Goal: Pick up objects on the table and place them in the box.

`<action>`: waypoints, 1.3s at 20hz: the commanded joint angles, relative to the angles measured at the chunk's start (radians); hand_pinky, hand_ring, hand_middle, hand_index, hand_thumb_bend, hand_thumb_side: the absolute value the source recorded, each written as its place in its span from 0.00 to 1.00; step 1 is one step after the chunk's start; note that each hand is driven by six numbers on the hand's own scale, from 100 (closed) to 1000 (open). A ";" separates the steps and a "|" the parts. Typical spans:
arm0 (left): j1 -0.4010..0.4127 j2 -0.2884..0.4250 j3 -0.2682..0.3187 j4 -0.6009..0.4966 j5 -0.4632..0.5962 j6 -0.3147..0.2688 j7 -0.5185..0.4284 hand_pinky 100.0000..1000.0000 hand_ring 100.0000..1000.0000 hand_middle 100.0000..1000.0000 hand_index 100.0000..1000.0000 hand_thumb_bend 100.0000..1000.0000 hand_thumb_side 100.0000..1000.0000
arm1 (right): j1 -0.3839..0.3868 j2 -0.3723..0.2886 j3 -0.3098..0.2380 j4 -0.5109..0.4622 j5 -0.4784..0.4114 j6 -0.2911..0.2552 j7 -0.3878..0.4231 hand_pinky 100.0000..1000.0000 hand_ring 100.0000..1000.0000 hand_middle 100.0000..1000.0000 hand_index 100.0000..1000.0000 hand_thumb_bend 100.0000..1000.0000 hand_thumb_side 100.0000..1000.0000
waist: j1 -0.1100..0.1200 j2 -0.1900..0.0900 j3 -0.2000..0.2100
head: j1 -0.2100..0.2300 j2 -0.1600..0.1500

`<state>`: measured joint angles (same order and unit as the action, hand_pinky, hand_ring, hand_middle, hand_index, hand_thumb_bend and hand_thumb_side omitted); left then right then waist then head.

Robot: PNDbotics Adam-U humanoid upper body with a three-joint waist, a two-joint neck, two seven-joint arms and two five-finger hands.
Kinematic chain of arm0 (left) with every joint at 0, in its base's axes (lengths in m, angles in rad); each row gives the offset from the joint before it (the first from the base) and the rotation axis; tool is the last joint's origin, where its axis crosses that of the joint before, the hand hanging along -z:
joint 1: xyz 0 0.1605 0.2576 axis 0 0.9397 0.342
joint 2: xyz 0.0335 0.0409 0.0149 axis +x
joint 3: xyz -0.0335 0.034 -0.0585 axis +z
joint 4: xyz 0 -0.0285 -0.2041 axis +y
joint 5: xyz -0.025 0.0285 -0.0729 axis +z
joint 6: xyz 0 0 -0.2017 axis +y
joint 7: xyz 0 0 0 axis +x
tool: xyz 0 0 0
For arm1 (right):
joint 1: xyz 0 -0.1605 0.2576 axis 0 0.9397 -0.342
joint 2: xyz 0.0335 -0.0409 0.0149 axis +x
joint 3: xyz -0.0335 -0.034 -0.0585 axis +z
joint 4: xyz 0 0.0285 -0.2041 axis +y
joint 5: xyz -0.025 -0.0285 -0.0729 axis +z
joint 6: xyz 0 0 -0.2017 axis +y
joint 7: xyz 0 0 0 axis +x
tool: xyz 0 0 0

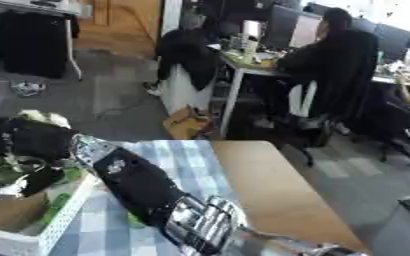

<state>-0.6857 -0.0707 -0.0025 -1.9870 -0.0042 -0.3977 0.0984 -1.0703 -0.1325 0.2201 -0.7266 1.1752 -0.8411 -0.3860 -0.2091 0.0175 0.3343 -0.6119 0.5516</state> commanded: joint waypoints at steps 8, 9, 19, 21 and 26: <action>-0.012 0.002 0.005 -0.013 -0.010 0.002 0.006 0.67 0.79 0.74 0.84 0.00 0.80 | -0.020 -0.050 0.003 -0.152 -0.450 -0.066 0.248 0.96 1.00 1.00 1.00 0.28 1.00 | 0.037 -0.004 -0.014 | -0.008 0.013; -0.011 0.003 0.006 -0.013 -0.012 0.003 0.007 0.67 0.79 0.74 0.84 0.00 0.80 | -0.020 -0.054 0.004 -0.164 -0.487 -0.066 0.271 0.96 1.00 1.00 1.00 0.28 1.00 | 0.038 -0.005 -0.015 | -0.008 0.015; 0.023 0.044 0.014 -0.013 -0.055 0.017 0.060 0.69 0.82 0.77 0.87 0.00 0.82 | 0.065 -0.177 0.027 -0.688 -1.226 0.198 0.357 0.70 0.77 0.77 0.87 0.00 1.00 | 0.056 -0.050 -0.084 | 0.143 0.096; 0.027 0.051 0.014 -0.013 -0.067 0.018 0.074 0.70 0.83 0.79 0.89 0.00 0.82 | 0.091 -0.212 0.013 -0.796 -1.347 0.265 0.374 0.69 0.75 0.76 0.86 0.00 1.00 | 0.058 -0.054 -0.096 | 0.187 0.106; 0.031 0.074 0.016 -0.013 -0.098 0.025 0.101 0.73 0.88 0.84 0.93 0.00 0.83 | 0.162 -0.305 -0.049 -0.998 -1.600 0.408 0.384 0.66 0.73 0.74 0.83 0.00 1.00 | 0.066 -0.057 -0.129 | 0.344 0.130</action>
<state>-0.6431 -0.0111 0.0102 -1.9870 -0.0906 -0.3742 0.1908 -0.8947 -0.3874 0.1983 -1.6642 -0.3621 -0.4657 -0.0026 -0.1655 -0.0142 0.2053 -0.3021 0.6751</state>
